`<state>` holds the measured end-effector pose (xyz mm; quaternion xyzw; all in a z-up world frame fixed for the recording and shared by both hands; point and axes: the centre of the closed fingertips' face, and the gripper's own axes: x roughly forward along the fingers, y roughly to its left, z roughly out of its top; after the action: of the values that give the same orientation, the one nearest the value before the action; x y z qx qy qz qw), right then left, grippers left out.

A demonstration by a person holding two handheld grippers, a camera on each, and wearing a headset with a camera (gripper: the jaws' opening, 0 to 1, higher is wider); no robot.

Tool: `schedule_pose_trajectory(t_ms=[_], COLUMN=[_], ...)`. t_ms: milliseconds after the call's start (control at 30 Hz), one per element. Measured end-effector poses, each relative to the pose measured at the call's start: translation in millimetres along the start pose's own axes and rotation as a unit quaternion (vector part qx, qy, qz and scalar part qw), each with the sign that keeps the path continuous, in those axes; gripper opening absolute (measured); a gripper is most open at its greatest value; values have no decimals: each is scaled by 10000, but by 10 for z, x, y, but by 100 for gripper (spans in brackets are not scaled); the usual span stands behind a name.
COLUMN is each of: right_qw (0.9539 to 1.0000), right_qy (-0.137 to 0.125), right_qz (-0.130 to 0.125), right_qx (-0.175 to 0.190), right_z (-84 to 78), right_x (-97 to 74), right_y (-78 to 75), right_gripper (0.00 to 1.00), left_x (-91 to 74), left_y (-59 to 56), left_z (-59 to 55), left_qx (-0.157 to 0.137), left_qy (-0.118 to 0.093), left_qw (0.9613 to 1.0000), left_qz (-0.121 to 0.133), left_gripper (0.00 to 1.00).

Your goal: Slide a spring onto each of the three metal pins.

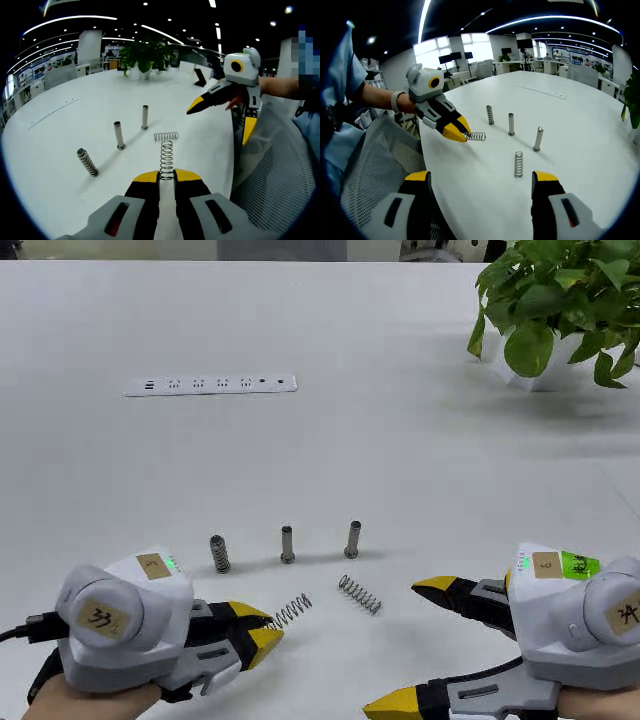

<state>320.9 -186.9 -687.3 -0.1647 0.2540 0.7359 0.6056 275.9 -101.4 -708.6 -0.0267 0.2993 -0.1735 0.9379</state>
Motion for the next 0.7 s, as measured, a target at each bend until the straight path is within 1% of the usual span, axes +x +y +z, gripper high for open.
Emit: schedule_pose_trajectory(t_ms=[33,100,133,167,200,267,333,433,467,500,567,633,700], right_qw=[10000,9998,9995,9989,9985,9981,9974,9959,9955,9942,9934,9930,9916], right_qy=[10,-19,-31,-75,-101,-92,-97,-89,-82,-37,-23,3,28], right_qz=[61,191,313,446,536,601,706,900,949,1074,1151,1181,1294], right_qx=[-15,8,47,123,110,106,75,32,4,4,3,6,50], right_z=[16,52,71,104,126,163,200,269,278,285,308,315,320], right_x=[13,35,44,55,61,72,82,105,110,115,131,149,163], right_y=[18,55,99,145,171,186,212,244,251,279,291,288,301], right_gripper=[82,79,77,74,70,64,59,50,44,40,31,30,29], left_x=[-20,-45,-58,-77,-83,-88,-93,-106,-107,-110,-112,-116,-124], left_y=[-20,-104,-134,-167,-186,-227,-261,-376,-394,-420,-437,-445,-470], left_z=[13,58,86,97,105,130,147,186,189,183,182,185,180], left_qx=[44,144,253,224,215,300,356,476,496,540,570,584,652], left_qy=[-68,-208,-299,-289,-299,-304,-293,-312,-315,-291,-299,-335,-351], left_qw=[10000,9993,9986,9985,9983,9978,9972,9945,9941,9930,9922,9917,9904], left_qz=[-45,-279,-362,-395,-445,-508,-582,-874,-917,-1006,-1064,-1098,-1171], left_gripper=[10,10,10,10,10,10,10,10,10,10,10,10,10])
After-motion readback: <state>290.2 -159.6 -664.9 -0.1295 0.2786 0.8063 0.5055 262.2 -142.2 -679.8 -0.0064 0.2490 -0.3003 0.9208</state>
